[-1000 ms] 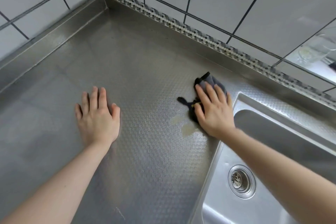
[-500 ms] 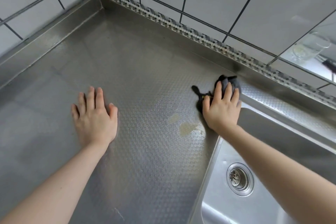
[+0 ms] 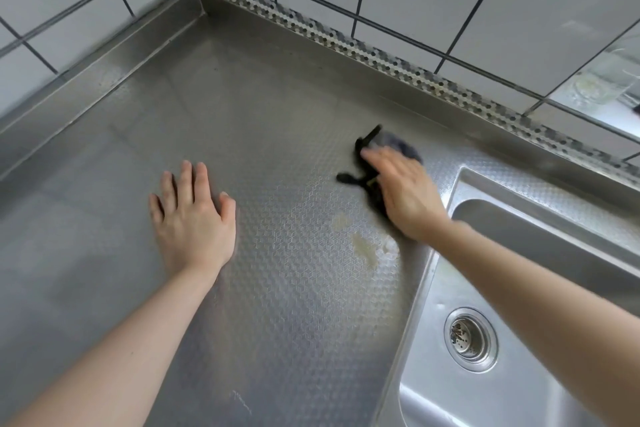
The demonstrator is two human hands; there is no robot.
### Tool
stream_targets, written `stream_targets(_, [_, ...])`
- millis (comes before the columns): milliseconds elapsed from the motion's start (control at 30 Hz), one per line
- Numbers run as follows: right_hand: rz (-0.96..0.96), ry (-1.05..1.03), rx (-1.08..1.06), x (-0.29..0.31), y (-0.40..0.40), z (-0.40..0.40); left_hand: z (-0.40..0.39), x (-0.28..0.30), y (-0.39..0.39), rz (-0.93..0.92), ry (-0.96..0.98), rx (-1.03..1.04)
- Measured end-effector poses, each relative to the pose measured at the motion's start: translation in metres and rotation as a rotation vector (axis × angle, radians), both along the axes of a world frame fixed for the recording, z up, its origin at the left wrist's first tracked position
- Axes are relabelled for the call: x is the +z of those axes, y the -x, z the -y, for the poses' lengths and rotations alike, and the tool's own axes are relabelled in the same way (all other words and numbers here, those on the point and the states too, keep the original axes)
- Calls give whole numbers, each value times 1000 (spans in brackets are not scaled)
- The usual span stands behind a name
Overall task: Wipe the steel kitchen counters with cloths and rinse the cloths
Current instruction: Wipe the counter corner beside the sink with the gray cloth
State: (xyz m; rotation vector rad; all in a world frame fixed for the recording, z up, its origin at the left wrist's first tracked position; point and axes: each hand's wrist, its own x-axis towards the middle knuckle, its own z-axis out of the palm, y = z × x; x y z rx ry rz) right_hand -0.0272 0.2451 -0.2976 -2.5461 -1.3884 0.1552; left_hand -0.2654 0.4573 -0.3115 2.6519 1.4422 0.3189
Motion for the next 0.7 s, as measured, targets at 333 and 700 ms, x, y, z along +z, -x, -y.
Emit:
stream_targets(333, [39, 114, -61, 1, 49, -71, -3, -4, 0, -4, 6, 13])
stream_targets(700, [43, 132, 363, 1, 166, 7, -1, 3, 3, 26, 45, -21])
